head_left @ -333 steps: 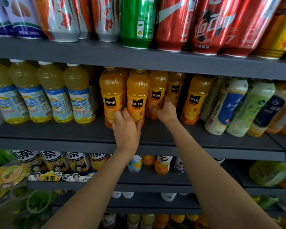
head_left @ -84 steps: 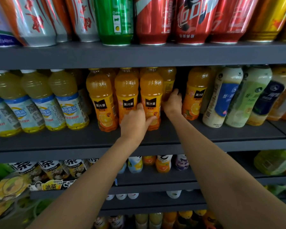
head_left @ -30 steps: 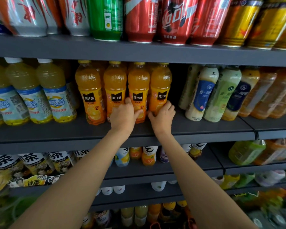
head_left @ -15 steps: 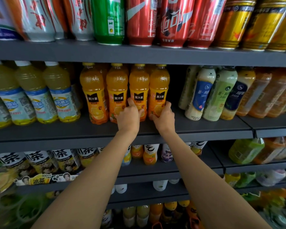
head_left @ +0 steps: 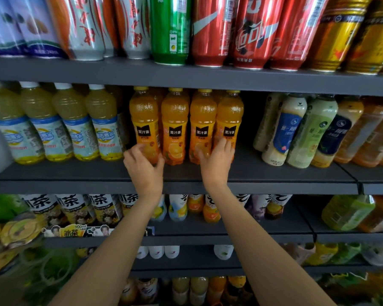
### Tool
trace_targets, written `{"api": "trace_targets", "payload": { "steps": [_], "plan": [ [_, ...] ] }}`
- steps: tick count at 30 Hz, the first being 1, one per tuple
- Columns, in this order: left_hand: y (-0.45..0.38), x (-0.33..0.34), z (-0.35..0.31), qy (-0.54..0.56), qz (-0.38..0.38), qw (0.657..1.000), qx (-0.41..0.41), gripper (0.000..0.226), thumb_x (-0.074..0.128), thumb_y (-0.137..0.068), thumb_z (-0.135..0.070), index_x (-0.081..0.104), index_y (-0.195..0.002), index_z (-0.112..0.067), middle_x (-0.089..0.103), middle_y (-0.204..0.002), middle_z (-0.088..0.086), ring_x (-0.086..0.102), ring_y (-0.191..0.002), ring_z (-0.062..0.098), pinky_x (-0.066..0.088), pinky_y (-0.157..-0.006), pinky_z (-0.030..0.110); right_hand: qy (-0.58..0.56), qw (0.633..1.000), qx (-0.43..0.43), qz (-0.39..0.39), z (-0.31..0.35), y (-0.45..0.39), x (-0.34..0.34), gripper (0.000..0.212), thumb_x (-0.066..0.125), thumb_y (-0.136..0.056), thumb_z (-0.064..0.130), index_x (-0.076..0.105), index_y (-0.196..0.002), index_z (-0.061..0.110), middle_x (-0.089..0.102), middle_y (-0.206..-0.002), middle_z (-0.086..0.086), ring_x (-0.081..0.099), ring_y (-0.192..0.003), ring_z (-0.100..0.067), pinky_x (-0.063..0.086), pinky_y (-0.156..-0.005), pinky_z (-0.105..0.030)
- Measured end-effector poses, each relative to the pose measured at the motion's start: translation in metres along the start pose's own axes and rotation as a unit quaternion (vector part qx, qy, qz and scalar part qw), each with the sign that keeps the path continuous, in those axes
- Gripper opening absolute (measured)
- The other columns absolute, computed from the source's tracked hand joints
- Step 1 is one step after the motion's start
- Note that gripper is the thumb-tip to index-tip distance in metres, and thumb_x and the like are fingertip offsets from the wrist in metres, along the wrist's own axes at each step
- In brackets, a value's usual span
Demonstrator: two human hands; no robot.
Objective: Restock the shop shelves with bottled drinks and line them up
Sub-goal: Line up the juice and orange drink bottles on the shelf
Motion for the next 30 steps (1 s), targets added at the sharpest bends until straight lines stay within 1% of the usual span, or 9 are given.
{"api": "trace_targets", "payload": {
  "steps": [3,7,12,15,17,19,21,25,30],
  "plan": [
    [-0.013,-0.001,0.01,-0.005,0.046,0.997,-0.063,0.062,0.071,-0.079,-0.021,0.039,-0.128,-0.003,0.039,-0.129,0.021,0.038,-0.12,0.036,0.035,-0.096,0.04,0.026,0.998,0.047,0.03,0.004,0.004,0.017,0.057,0.066,-0.084,0.025,0.04,-0.13,0.003,0.041,-0.131,-0.014,0.04,-0.121,-0.031,0.035,-0.099,-0.038],
    [-0.031,0.003,0.022,-0.043,0.113,0.991,-0.064,0.067,0.071,-0.079,-0.022,0.035,-0.132,-0.005,0.043,-0.13,0.02,0.042,-0.12,0.037,0.037,-0.097,0.045,0.026,0.998,0.064,0.01,0.006,0.003,0.024,0.048,0.065,-0.084,0.014,0.041,-0.124,0.001,0.04,-0.13,-0.016,0.041,-0.12,-0.032,0.039,-0.097,-0.039],
    [-0.032,0.003,0.023,-0.063,0.12,0.99,-0.046,0.064,0.069,-0.081,-0.021,0.034,-0.133,-0.006,0.043,-0.131,0.02,0.041,-0.121,0.037,0.037,-0.096,0.045,0.02,0.997,0.067,-0.027,0.01,0.008,0.026,0.048,0.067,-0.082,0.011,0.042,-0.122,0.0,0.04,-0.127,-0.019,0.042,-0.118,-0.033,0.04,-0.096,-0.039],
    [-0.033,0.003,0.025,-0.058,0.121,0.99,-0.043,0.062,0.069,-0.081,-0.019,0.035,-0.132,-0.006,0.043,-0.13,0.021,0.041,-0.121,0.038,0.036,-0.096,0.044,0.038,0.998,0.008,-0.053,0.025,0.019,0.03,0.056,0.074,-0.076,0.023,0.047,-0.12,0.001,0.047,-0.118,-0.018,0.048,-0.11,-0.033,0.043,-0.088,-0.042],
    [-0.034,0.002,0.026,-0.051,0.123,0.99,-0.041,0.062,0.069,-0.081,-0.018,0.036,-0.132,-0.007,0.044,-0.129,0.021,0.041,-0.12,0.038,0.036,-0.096,0.043,0.06,0.998,-0.007,-0.009,0.037,0.027,0.04,0.065,0.075,-0.074,0.033,0.044,-0.124,0.004,0.046,-0.122,-0.015,0.045,-0.115,-0.031,0.04,-0.092,-0.042],
    [-0.034,0.001,0.027,-0.04,0.126,0.99,-0.039,0.062,0.069,-0.081,-0.018,0.036,-0.132,-0.007,0.044,-0.129,0.021,0.042,-0.12,0.038,0.035,-0.096,0.042,0.076,0.996,0.017,0.042,0.043,0.031,0.052,0.071,0.071,-0.077,0.039,0.038,-0.13,0.007,0.04,-0.129,-0.013,0.038,-0.122,-0.029,0.034,-0.097,-0.04],
    [-0.035,0.0,0.027,-0.032,0.131,0.99,-0.042,0.062,0.069,-0.081,-0.018,0.036,-0.133,-0.009,0.043,-0.13,0.02,0.041,-0.121,0.037,0.035,-0.097,0.042,0.103,0.991,0.048,0.069,0.043,0.032,0.06,0.069,0.065,-0.082,0.041,0.033,-0.134,0.01,0.034,-0.133,-0.012,0.035,-0.124,-0.028,0.032,-0.097,-0.039],
    [-0.035,0.001,0.029,-0.033,0.135,0.989,-0.042,0.062,0.068,-0.082,-0.018,0.035,-0.134,-0.01,0.042,-0.131,0.019,0.041,-0.121,0.036,0.036,-0.097,0.042,0.119,0.989,0.061,0.066,0.041,0.035,0.068,0.061,0.061,-0.086,0.036,0.033,-0.133,0.01,0.031,-0.134,-0.012,0.033,-0.124,-0.029,0.034,-0.095,-0.04],
    [-0.035,0.001,0.031,-0.026,0.143,0.989,-0.033,0.064,0.067,-0.083,-0.017,0.034,-0.137,-0.012,0.04,-0.133,0.017,0.039,-0.123,0.034,0.035,-0.099,0.041,0.123,0.989,0.061,0.048,0.044,0.037,0.072,0.06,0.061,-0.088,0.028,0.033,-0.135,0.005,0.03,-0.136,-0.017,0.035,-0.123,-0.033,0.041,-0.092,-0.042]
  ]
}}
Point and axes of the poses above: each hand's wrist, its own y-axis away from the middle knuckle, its own x-axis out of the palm, z = x × y, the point moved 2 cm from there along -y, towards the middle knuckle
